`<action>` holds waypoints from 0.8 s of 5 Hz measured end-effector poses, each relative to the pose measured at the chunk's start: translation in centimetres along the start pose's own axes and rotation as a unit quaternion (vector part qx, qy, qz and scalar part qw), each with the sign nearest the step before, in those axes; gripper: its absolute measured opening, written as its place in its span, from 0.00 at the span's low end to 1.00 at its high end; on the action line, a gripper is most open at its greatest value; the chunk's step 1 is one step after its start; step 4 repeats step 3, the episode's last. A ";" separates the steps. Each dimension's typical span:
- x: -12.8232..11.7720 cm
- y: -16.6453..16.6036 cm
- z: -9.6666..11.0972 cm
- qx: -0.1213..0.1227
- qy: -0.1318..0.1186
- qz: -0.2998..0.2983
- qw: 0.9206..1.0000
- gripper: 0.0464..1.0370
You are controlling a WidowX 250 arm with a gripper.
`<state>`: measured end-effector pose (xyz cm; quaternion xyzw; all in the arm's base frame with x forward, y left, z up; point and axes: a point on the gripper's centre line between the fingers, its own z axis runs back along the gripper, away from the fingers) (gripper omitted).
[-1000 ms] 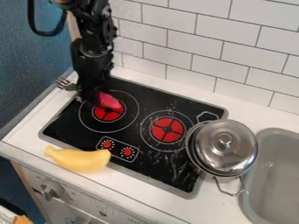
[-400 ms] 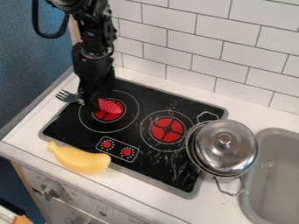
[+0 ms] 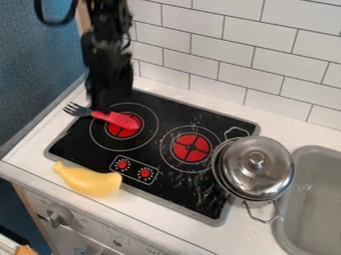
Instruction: Move the red fork to the left upper burner
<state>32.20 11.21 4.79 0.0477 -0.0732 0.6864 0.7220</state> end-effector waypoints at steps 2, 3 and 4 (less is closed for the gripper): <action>-5.2 1.7 5.1 0.011 -0.075 -0.202 0.977 0.96; -9.4 3.0 6.6 -0.021 -0.071 -0.320 0.944 0.96; -9.4 3.0 6.6 -0.021 -0.071 -0.320 0.944 0.96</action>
